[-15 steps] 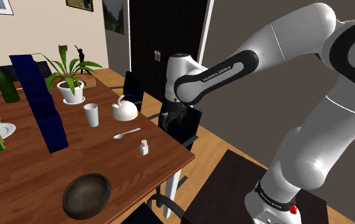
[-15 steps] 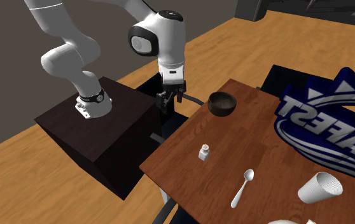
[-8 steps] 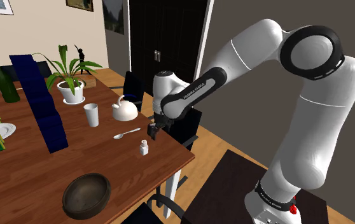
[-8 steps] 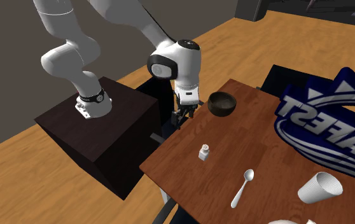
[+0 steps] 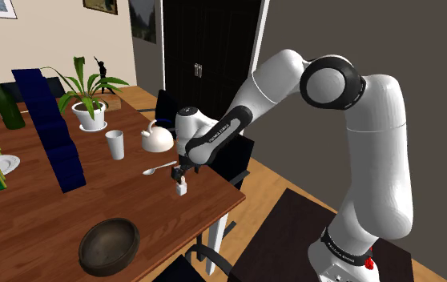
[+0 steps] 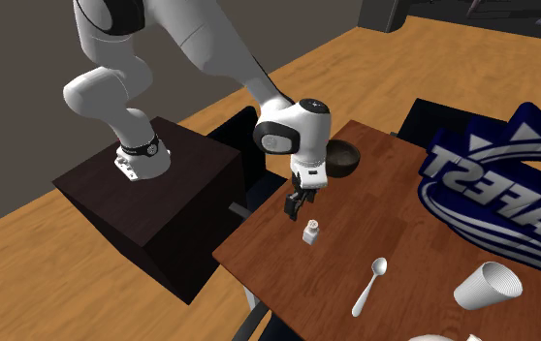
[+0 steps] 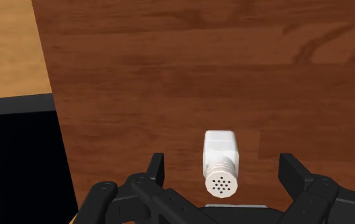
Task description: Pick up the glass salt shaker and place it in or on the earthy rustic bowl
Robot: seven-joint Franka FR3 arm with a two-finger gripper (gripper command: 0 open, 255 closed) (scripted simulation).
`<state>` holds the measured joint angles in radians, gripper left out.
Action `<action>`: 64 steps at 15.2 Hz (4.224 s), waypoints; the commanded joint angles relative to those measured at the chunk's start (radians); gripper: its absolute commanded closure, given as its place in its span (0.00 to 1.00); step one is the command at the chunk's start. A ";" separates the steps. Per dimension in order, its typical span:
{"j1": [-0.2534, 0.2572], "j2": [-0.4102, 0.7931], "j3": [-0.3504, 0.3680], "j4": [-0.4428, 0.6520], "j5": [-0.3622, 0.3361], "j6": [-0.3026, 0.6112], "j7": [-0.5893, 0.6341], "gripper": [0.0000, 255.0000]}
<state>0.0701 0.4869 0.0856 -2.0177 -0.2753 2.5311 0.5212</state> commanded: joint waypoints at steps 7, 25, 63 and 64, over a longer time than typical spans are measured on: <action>0.026 0.179 -0.031 0.138 -0.035 0.047 0.030 0.00; 0.027 0.221 -0.039 0.154 -0.041 0.073 0.035 1.00; 0.022 -0.095 0.031 0.146 0.037 -0.238 -0.013 1.00; 0.038 -0.092 0.037 0.152 0.034 -0.244 0.009 1.00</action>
<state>0.0943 0.3995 0.1165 -1.8689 -0.2401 2.2978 0.5109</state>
